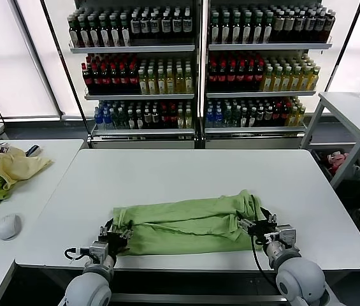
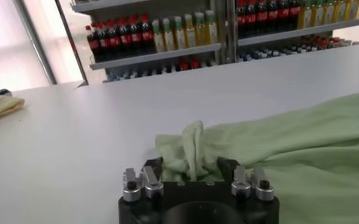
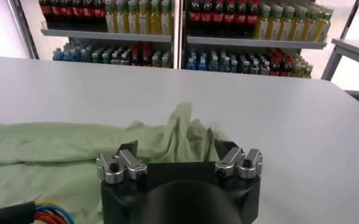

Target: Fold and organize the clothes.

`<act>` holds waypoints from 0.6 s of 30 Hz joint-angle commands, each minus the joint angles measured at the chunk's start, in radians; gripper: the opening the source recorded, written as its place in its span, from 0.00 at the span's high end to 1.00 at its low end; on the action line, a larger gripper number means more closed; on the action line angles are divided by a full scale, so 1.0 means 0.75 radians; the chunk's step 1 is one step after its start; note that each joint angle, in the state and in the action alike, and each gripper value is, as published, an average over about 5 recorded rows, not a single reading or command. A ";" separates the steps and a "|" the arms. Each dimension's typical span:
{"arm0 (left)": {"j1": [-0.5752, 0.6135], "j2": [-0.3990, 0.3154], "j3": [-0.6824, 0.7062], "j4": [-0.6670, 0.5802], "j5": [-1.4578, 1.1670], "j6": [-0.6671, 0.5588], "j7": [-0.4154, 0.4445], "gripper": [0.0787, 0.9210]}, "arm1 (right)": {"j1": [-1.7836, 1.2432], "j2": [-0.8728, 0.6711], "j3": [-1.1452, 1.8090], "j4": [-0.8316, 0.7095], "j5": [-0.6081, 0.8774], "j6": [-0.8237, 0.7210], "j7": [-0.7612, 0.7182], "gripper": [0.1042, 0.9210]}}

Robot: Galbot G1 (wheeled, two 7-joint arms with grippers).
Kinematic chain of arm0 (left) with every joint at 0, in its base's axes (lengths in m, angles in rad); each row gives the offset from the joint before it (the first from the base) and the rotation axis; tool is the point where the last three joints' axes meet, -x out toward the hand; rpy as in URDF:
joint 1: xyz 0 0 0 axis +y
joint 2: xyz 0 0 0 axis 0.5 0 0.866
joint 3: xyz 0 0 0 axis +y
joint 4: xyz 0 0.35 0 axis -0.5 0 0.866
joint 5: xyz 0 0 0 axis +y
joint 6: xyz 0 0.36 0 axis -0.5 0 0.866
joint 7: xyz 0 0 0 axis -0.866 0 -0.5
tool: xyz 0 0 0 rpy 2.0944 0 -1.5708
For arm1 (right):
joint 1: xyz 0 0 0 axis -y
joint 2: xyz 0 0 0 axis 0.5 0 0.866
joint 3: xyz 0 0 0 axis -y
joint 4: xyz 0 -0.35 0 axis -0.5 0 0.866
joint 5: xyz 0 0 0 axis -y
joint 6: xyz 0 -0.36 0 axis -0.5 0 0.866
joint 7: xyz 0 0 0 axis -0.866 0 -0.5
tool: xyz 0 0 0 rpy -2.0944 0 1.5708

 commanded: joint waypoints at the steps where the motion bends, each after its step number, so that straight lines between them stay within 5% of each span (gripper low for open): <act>1: 0.037 0.013 -0.056 -0.006 -0.215 0.088 0.048 0.56 | -0.006 0.002 0.003 0.006 -0.002 0.001 0.001 0.12; 11: 0.064 0.181 -0.314 -0.017 -0.502 0.113 0.127 0.90 | 0.008 0.004 0.004 0.011 0.009 0.011 0.005 0.12; 18: 0.042 0.361 -0.570 0.072 -0.538 0.111 0.169 0.95 | 0.035 0.002 -0.002 -0.002 0.023 0.017 0.006 0.12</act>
